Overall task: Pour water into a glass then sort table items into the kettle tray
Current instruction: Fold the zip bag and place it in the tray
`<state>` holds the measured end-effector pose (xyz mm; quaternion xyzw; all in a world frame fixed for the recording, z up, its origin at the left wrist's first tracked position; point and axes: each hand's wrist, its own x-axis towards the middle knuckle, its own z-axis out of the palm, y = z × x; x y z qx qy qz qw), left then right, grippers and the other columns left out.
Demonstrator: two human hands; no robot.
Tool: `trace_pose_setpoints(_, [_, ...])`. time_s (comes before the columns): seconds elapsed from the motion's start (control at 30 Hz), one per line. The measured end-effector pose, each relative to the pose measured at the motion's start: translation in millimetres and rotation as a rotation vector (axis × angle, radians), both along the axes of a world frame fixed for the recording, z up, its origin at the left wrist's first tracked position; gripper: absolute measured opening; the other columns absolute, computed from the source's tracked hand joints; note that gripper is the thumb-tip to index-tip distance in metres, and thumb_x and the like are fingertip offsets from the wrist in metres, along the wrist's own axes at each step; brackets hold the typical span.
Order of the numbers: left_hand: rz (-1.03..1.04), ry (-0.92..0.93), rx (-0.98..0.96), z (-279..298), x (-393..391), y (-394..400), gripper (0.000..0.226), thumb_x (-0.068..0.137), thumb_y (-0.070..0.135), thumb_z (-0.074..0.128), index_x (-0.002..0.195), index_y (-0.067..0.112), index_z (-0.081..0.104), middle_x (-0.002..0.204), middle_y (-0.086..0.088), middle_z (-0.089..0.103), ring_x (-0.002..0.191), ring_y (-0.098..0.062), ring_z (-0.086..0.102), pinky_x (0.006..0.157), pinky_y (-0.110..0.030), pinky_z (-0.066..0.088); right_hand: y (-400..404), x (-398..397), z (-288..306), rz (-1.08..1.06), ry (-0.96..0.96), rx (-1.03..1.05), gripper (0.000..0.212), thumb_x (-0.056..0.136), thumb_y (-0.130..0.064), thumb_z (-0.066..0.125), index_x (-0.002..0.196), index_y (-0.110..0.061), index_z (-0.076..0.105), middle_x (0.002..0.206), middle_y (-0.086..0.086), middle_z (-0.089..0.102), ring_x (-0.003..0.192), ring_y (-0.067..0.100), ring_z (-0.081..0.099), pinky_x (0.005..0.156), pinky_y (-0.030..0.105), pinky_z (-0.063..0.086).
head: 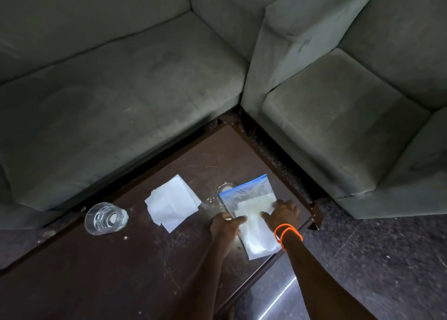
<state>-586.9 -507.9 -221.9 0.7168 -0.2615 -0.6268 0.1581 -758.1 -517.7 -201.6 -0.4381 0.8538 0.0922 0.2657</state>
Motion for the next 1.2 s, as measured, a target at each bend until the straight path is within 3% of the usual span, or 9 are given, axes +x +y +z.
trace_pose_setpoints(0.13, [-0.084,0.009,-0.003,11,10,3,0.030,0.076,0.023,0.087,0.067,0.012,0.061,0.045,0.008,0.049,0.039,-0.009,0.044,0.045,-0.022,0.037,-4,6,1,-0.003,-0.160,0.056,0.050,0.084,-0.060,0.064,0.112,-0.018,0.068,0.123,0.009,0.065,0.120,0.028,0.054,0.104,0.033,0.043])
trace_pose_setpoints(0.27, [-0.040,0.002,-0.028,28,32,6,0.014,0.078,0.016,0.083,0.085,0.005,0.077,0.062,0.000,0.063,0.055,-0.016,0.058,0.055,-0.023,0.046,-3,20,17,-0.085,-0.341,0.032,0.048,0.094,-0.055,0.055,0.066,-0.016,0.060,0.083,0.008,0.066,0.100,0.032,0.066,0.090,0.032,0.046])
trace_pose_setpoints(0.4, [0.062,0.047,-0.033,65,56,5,0.006,0.089,0.006,0.075,0.086,0.003,0.071,0.066,-0.013,0.063,0.042,-0.017,0.055,0.043,-0.023,0.046,-3,39,40,-0.223,-0.503,-0.017,0.071,0.087,-0.077,0.036,0.082,-0.013,0.067,0.092,0.016,0.066,0.100,0.037,0.065,0.097,0.043,0.050])
trace_pose_setpoints(0.53, [0.066,0.065,-0.112,112,87,4,0.006,0.078,0.008,0.081,0.075,0.013,0.079,0.076,-0.009,0.077,0.071,-0.025,0.075,0.080,-0.037,0.062,-11,62,72,-0.618,-0.786,-0.101,0.081,0.083,-0.085,0.027,0.086,-0.013,0.064,0.078,0.012,0.059,0.064,0.027,0.058,0.063,0.043,0.058])
trace_pose_setpoints(0.7, [0.014,-0.033,-0.397,188,130,19,0.029,0.082,-0.008,0.070,0.085,0.018,0.083,0.069,0.015,0.076,0.067,0.010,0.066,0.071,-0.022,0.050,-17,82,146,-0.962,-1.309,-0.083,0.084,0.090,-0.077,0.031,0.086,-0.001,0.069,0.081,0.021,0.068,0.065,0.033,0.067,0.054,0.043,0.059])
trace_pose_setpoints(0.87, [-0.011,0.039,-0.600,279,175,46,0.022,0.066,0.017,0.086,0.088,0.022,0.083,0.080,0.009,0.080,0.076,0.000,0.072,0.072,-0.022,0.057,-19,104,228,-0.545,-1.377,-0.051,0.050,0.062,-0.041,0.088,0.100,-0.012,0.072,0.081,0.009,0.075,0.071,0.028,0.072,0.072,0.039,0.057])
trace_pose_setpoints(1.0, [0.089,0.072,-0.585,332,214,80,0.040,0.083,-0.021,0.070,0.099,0.014,0.083,0.096,-0.004,0.077,0.081,-0.013,0.075,0.072,-0.021,0.060,0,141,299,-0.355,-1.321,-0.104,0.028,0.070,-0.004,0.080,0.095,-0.004,0.067,0.081,0.015,0.069,0.065,0.027,0.065,0.054,0.031,0.056])
trace_pose_setpoints(1.07, [0.269,0.224,-0.562,365,228,105,0.036,0.091,-0.019,0.061,0.101,0.009,0.081,0.111,-0.020,0.072,0.086,-0.018,0.074,0.074,-0.025,0.061,12,161,330,-0.292,-1.361,-0.100,0.057,0.055,-0.002,0.082,0.109,0.003,0.065,0.095,0.021,0.068,0.070,0.028,0.068,0.057,0.032,0.057])
trace_pose_setpoints(1.2, [0.611,0.534,-0.545,419,247,157,0.038,0.100,0.005,0.044,0.129,0.010,0.067,0.137,-0.021,0.066,0.120,-0.035,0.065,0.096,-0.042,0.057,51,196,380,-0.214,-1.439,-0.045,0.044,0.073,0.017,0.067,0.115,0.005,0.062,0.102,0.024,0.069,0.076,0.031,0.071,0.061,0.035,0.059])
